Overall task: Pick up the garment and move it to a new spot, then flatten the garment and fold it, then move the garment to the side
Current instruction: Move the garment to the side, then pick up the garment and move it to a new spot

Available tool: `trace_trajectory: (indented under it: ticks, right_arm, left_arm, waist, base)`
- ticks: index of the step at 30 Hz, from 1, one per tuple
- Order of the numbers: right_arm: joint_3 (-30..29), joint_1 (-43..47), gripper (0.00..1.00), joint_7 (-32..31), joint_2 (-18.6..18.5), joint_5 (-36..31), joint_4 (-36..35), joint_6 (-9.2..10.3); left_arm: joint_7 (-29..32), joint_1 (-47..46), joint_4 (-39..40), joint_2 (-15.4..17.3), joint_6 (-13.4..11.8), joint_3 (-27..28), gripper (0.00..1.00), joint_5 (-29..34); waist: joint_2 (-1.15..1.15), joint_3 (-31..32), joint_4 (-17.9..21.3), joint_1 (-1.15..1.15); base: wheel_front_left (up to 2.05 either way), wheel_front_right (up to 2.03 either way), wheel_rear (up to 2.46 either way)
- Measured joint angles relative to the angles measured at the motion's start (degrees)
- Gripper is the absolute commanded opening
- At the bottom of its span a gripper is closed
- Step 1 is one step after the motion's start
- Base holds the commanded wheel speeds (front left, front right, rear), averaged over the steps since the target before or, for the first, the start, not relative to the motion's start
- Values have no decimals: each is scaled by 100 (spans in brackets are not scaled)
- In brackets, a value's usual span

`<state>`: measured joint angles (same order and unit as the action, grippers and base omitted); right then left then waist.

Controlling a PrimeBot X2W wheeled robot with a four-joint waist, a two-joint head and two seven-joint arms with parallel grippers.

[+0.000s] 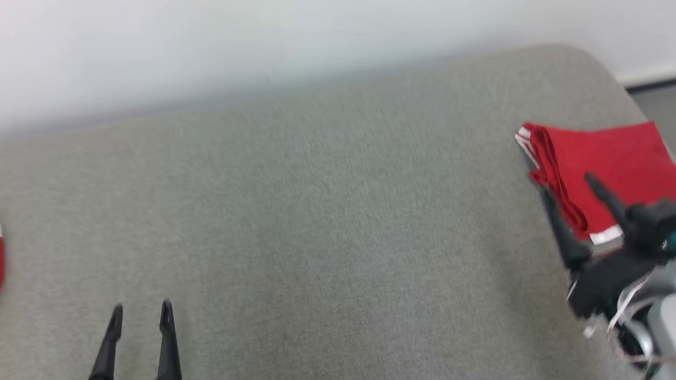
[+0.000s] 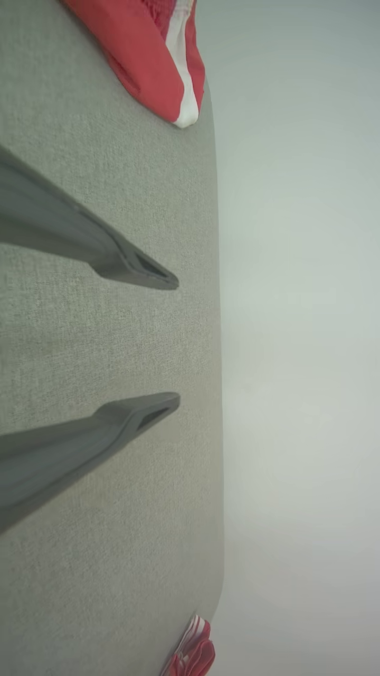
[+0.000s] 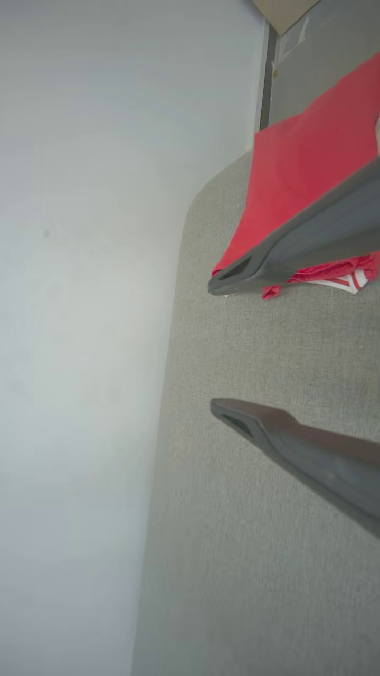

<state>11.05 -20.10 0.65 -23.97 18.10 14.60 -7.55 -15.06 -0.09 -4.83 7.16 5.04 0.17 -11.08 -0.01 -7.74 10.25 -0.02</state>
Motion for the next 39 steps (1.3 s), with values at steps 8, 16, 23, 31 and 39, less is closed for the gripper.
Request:
trace_trajectory:
  ticks: [8, 16, 23, 31, 39]
  right_arm:
    - [-99, 942, 100, 488, 535, -8, -189, 0]
    - [-307, 1469, 100, 926, 935, -243, -148, 0]
    - [-593, 1819, 100, 1183, 1246, -467, -132, 0]
    - [-597, 2026, 100, 1255, 1393, -550, -79, 0]
    - [-454, 2015, 100, 1257, 1391, -552, -26, 0]
  left_arm:
    - [1, 430, -208, -231, -49, 369, 100, 31]
    - [1, 619, -433, -316, -15, 482, 100, 101]
    - [1, 698, -510, -370, 0, 523, 100, 129]
    - [1, 829, -641, -400, 36, 506, 100, 187]
    - [1, 835, -709, -408, 88, 506, 100, 202]
  waist:
    - [0, 713, -251, 0]
    - [0, 997, -428, 1]
    - [0, 1137, -485, 2]
    - [1, 1252, -453, 1]
    - [1, 1262, -468, 2]
  base:
    - [0, 0, 0]
    - [0, 0, 0]
    - [0, 0, 0]
    - [0, 0, 0]
    - [0, 0, 0]
